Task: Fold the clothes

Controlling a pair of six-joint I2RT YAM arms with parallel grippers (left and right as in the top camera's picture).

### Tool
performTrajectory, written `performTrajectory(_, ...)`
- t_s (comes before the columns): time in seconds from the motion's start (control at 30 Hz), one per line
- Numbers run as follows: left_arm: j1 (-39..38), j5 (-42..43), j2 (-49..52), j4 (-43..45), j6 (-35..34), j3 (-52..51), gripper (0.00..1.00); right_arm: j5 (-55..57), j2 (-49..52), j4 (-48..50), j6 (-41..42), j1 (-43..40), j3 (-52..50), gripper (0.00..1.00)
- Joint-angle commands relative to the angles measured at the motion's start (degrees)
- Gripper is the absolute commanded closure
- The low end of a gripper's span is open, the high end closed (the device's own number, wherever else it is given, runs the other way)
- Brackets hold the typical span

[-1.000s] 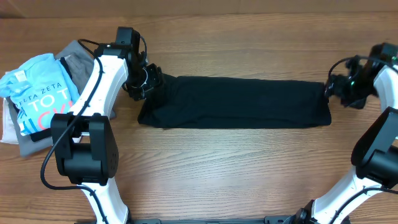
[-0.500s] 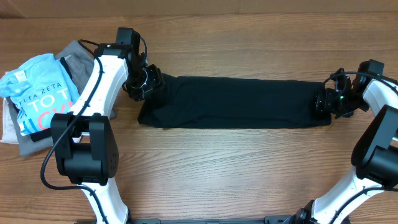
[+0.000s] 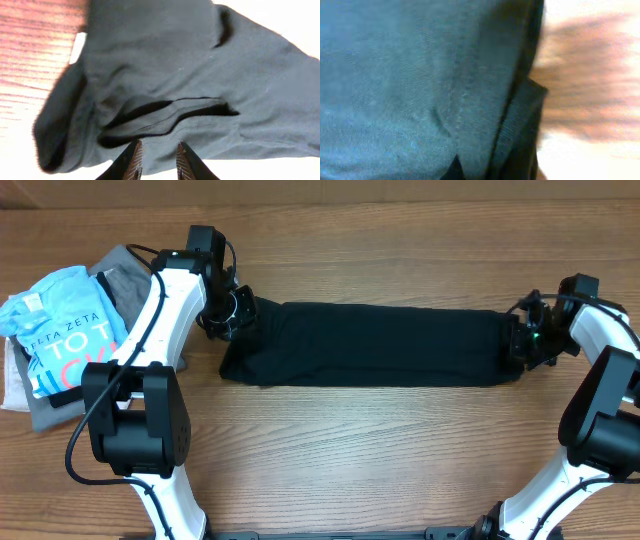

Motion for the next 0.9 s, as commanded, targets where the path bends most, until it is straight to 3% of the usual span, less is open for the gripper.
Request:
performTrajectory(0.0,0.3,-0.5,0.3,-1.1,3.1,0.7,0.73,9.1,-0.2,-2.6,8.5,-2.4,5.6,0.96)
performTrajectory(0.23,0.3,-0.7,0.3,-3.2,3.4,0.7,0.71,9.8,-1.8,-11.1,9.6,-0.6,16.5,0.96)
performTrajectory(0.67,0.3,-0.7,0.3,-3.4,3.4,0.7,0.69,9.4,-1.8,-15.1,12.2,15.5,15.9,0.96)
performTrajectory(0.87,0.3,-0.7,0.3,-3.4,3.4,0.7,0.69,9.4,-1.4,-14.1,12.4,22.0,15.2,0.91)
